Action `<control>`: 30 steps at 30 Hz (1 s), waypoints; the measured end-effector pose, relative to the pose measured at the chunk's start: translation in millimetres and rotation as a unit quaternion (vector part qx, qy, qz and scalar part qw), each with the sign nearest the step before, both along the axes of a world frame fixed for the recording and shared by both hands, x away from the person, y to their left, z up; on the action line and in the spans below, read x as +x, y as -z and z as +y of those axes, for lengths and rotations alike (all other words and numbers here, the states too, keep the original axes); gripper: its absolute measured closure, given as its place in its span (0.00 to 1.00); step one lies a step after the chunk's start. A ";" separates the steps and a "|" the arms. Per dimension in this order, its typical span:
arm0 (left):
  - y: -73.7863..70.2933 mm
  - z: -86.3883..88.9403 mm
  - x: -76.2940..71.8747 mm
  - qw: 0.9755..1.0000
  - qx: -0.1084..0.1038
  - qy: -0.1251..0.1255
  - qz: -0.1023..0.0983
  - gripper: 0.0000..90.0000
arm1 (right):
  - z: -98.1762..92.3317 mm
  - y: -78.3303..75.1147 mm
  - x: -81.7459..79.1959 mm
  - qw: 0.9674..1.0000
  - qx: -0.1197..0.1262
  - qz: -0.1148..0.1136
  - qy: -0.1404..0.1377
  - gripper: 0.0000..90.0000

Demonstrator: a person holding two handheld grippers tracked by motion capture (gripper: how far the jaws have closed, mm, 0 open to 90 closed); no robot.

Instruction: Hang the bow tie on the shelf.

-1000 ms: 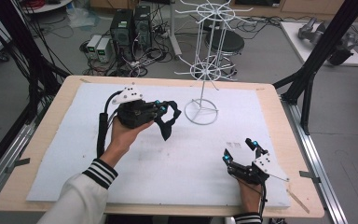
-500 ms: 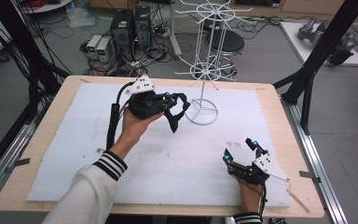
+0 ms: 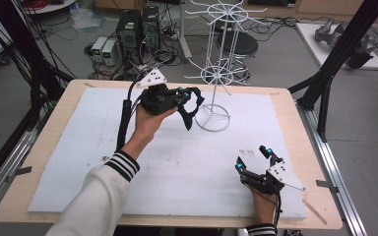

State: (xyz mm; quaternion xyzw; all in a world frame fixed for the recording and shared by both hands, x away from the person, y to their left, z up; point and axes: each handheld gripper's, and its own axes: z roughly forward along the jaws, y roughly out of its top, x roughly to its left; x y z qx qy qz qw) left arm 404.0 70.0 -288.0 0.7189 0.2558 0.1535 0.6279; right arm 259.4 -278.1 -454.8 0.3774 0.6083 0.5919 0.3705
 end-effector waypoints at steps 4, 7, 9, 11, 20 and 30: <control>-2.8 -2.3 5.5 1.000 -0.003 -0.005 0.001 0.98 | 0.1 -0.1 0.0 1.000 -0.001 0.000 0.000 0.11; -3.6 -4.8 9.1 1.000 -0.007 -0.006 0.002 0.98 | 0.0 0.0 0.0 1.000 0.000 0.000 -0.001 0.11; -3.0 -6.1 11.8 1.000 -0.002 -0.007 0.005 0.98 | -0.1 0.0 0.1 1.000 0.000 0.000 -0.001 0.11; -1.8 -8.1 13.9 1.000 0.000 -0.009 0.008 0.98 | -0.1 0.0 0.1 1.000 0.001 0.000 0.000 0.11; 2.8 -13.9 18.0 1.000 0.006 -0.014 0.011 0.98 | -0.2 0.1 -0.2 1.000 0.002 0.001 0.000 0.11; 10.1 -20.9 21.6 1.000 0.019 -0.019 0.011 0.98 | -0.3 0.1 -0.1 1.000 0.003 0.000 0.000 0.11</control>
